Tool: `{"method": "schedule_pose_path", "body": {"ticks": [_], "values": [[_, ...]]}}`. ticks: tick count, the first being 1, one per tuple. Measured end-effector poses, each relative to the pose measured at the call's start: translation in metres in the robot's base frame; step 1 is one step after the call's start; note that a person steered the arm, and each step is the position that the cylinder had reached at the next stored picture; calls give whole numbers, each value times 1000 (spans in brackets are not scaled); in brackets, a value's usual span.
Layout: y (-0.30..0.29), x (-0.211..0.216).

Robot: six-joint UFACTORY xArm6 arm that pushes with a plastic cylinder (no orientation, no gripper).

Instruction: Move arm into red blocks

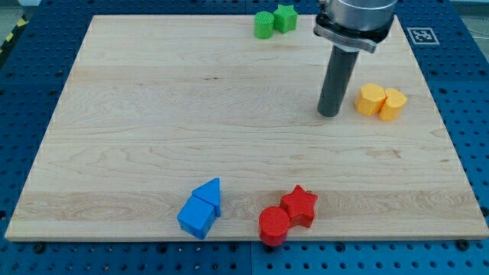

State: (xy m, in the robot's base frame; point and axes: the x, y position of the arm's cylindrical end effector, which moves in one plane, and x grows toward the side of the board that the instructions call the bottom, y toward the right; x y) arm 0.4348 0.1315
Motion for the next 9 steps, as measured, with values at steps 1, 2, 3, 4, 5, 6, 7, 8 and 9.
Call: {"method": "schedule_pose_path", "body": {"ticks": [1, 2, 3, 4, 5, 6, 7, 8, 9], "values": [[12, 14], [22, 29], [30, 45], [30, 61], [30, 81], [30, 100], [30, 120], [30, 143], [26, 164]]}}
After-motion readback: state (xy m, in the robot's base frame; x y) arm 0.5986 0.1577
